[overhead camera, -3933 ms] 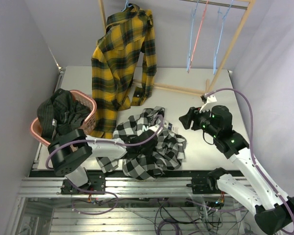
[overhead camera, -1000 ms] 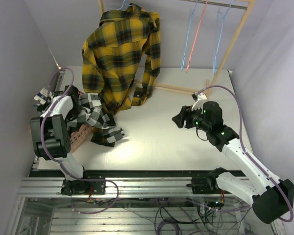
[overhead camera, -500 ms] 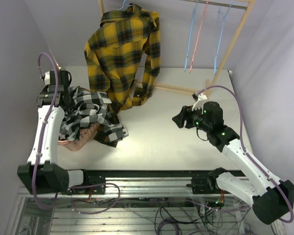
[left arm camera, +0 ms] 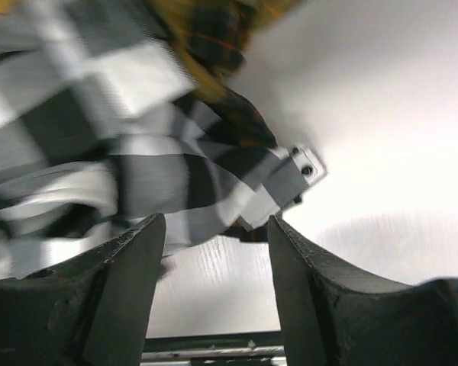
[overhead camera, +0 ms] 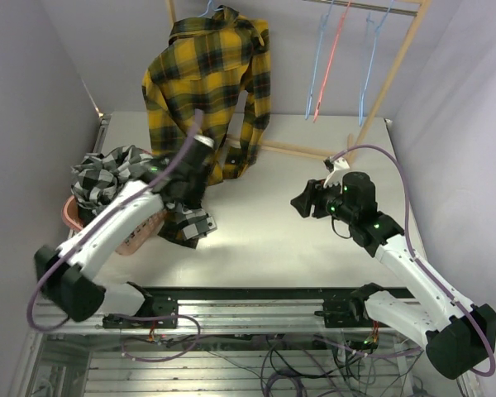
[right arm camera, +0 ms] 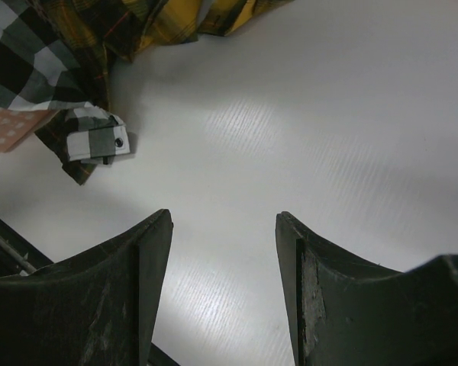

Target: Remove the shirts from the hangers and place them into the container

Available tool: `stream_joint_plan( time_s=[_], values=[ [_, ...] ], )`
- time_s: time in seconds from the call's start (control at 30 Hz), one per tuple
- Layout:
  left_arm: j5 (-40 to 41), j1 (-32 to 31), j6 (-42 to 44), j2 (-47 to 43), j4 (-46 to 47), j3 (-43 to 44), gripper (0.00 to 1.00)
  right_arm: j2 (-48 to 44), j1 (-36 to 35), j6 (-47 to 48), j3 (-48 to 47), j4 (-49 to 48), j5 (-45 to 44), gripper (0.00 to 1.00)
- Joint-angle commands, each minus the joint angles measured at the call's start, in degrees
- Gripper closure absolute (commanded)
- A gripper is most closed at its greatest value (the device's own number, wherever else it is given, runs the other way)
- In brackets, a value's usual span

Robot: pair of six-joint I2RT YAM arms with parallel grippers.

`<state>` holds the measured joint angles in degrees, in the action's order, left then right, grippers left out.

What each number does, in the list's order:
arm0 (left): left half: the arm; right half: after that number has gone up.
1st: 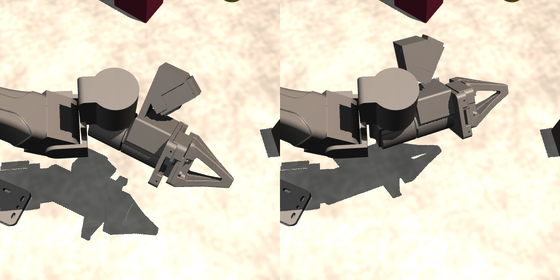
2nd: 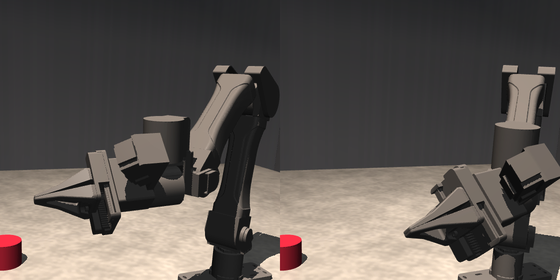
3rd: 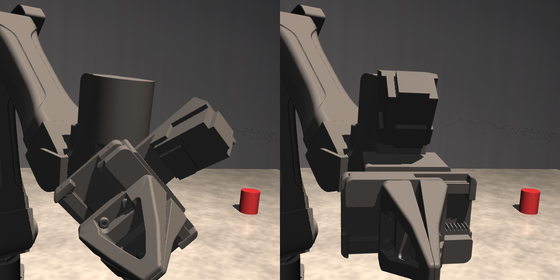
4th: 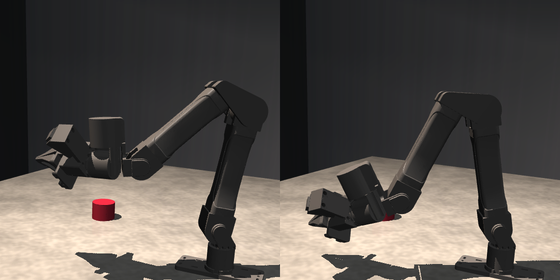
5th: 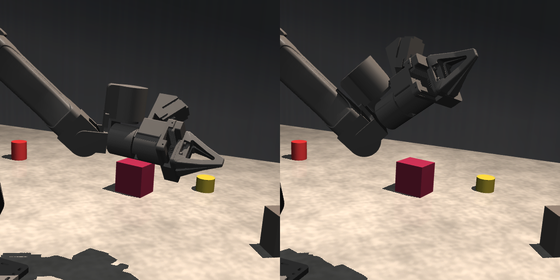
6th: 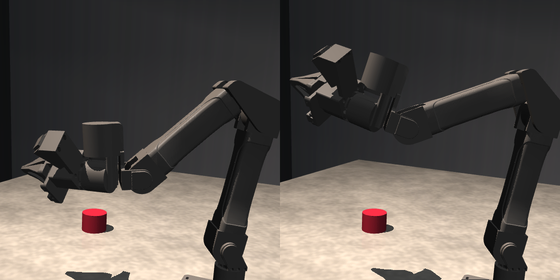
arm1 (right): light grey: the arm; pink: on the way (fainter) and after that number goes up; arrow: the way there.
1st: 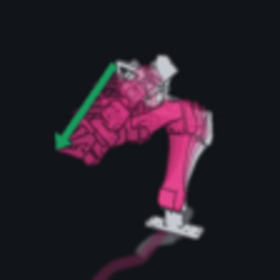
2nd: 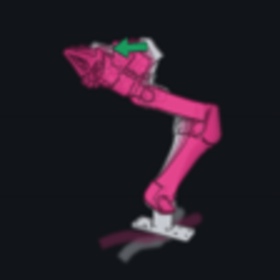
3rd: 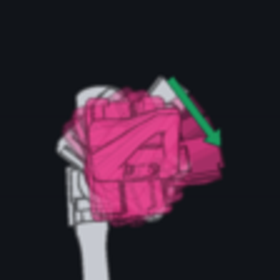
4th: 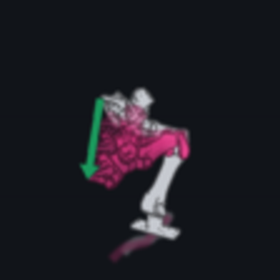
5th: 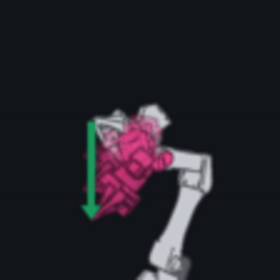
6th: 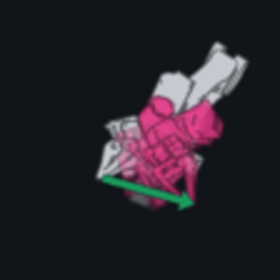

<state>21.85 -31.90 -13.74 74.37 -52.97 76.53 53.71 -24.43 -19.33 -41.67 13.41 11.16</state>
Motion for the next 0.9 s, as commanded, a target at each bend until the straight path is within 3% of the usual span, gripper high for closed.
stream_joint_plan(
  time_s=[0.0, 0.07, 0.27, 0.57, 0.73, 0.87],
  values=[
    [6.84, -12.52, 6.35, 7.19, 0.32, -2.02, 0.32, -1.29, 0.07, 0.17, -0.51, 1.36, -0.46, 0.43],
    [7.71, -15.43, 9.57, 9.30, 2.08, -1.44, 0.31, -1.77, 0.04, 0.34, -0.81, 2.30, -1.06, 0.43],
    [4.17, -15.09, 17.49, 10.89, 8.30, -4.08, 0.29, -4.32, 0.12, 0.20, -0.41, 5.01, -1.00, 0.43],
    [1.95, -13.21, 19.61, 18.50, 11.18, -5.42, 0.31, -6.51, 0.08, -0.23, 1.45, 6.37, -0.09, 0.43],
    [4.29, -11.14, 18.31, 22.95, 10.92, -5.48, 0.33, -7.18, 0.08, 0.08, 1.20, 7.06, -0.55, 0.43],
    [11.20, -10.03, 15.59, 25.97, 8.61, -4.35, 0.35, -7.56, 0.08, 0.08, 1.32, 6.98, -0.47, 0.43]
  ],
)
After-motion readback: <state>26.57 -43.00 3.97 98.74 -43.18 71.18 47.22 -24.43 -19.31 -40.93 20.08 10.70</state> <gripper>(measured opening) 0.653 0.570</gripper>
